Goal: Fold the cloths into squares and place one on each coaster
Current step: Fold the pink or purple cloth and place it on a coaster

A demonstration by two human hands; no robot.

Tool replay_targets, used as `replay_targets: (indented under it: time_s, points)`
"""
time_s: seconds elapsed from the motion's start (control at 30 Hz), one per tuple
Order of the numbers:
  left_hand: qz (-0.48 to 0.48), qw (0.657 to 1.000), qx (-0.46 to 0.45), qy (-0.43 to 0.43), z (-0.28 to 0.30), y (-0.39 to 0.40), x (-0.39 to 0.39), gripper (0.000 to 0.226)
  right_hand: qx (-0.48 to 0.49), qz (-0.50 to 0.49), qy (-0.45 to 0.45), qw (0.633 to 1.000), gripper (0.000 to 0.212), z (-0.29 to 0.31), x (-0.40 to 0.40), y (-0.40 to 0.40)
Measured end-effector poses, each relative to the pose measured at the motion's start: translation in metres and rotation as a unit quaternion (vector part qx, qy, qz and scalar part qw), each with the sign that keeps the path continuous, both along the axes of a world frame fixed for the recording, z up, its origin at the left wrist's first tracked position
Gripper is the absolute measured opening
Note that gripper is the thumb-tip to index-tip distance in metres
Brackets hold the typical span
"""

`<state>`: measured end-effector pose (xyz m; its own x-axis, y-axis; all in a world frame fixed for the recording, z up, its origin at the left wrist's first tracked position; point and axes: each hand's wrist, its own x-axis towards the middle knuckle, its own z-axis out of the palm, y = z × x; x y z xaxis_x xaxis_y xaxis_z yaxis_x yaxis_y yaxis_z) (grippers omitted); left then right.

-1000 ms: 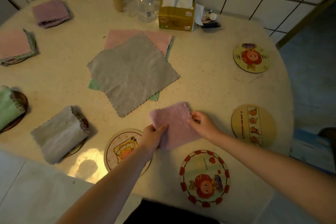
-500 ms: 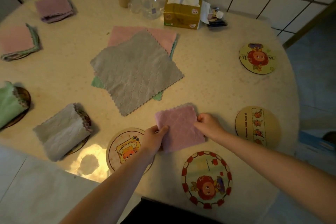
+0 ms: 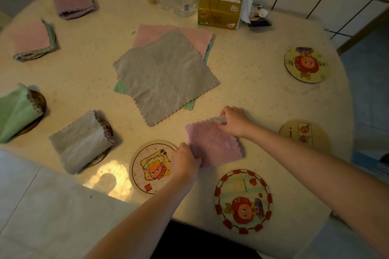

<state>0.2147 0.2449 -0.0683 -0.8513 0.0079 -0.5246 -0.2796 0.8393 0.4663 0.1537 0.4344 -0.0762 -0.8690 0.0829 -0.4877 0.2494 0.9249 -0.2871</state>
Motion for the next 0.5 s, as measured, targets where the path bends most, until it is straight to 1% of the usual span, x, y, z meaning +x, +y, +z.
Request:
replay_targets:
  time_s: [0.07,0.1,0.2,0.3,0.37,0.43,0.5]
  points:
    - [0.021,1.000,0.003,-0.020,0.000,0.004,-0.001,0.024,0.020,-0.007,-0.037,0.999,0.048,0.006,-0.004,0.002]
    - [0.039,0.998,0.012,-0.040,0.001,0.004,-0.002,0.023,0.014,-0.018,-0.048,0.999,0.049,0.008,-0.005,0.003]
    - [0.093,0.986,0.081,-0.112,0.006,0.005,-0.009,0.021,-0.089,-0.117,-0.056,0.988,0.041,0.012,-0.003,0.008]
    - [0.150,0.959,0.189,-0.147,0.013,-0.001,-0.011,0.021,-0.186,-0.194,-0.029,0.963,0.033,0.020,0.000,0.006]
    - [0.174,0.940,0.248,-0.157,0.014,-0.011,-0.008,0.026,-0.230,-0.216,0.002,0.949,0.023,0.030,0.001,-0.003]
    - [0.196,0.923,0.292,-0.157,0.015,-0.030,-0.002,0.028,-0.251,-0.213,0.030,0.944,0.015,0.038,0.001,-0.019]
    - [0.213,0.916,0.308,-0.143,0.016,-0.049,0.004,0.028,-0.253,-0.198,0.053,0.946,0.011,0.042,0.000,-0.039]
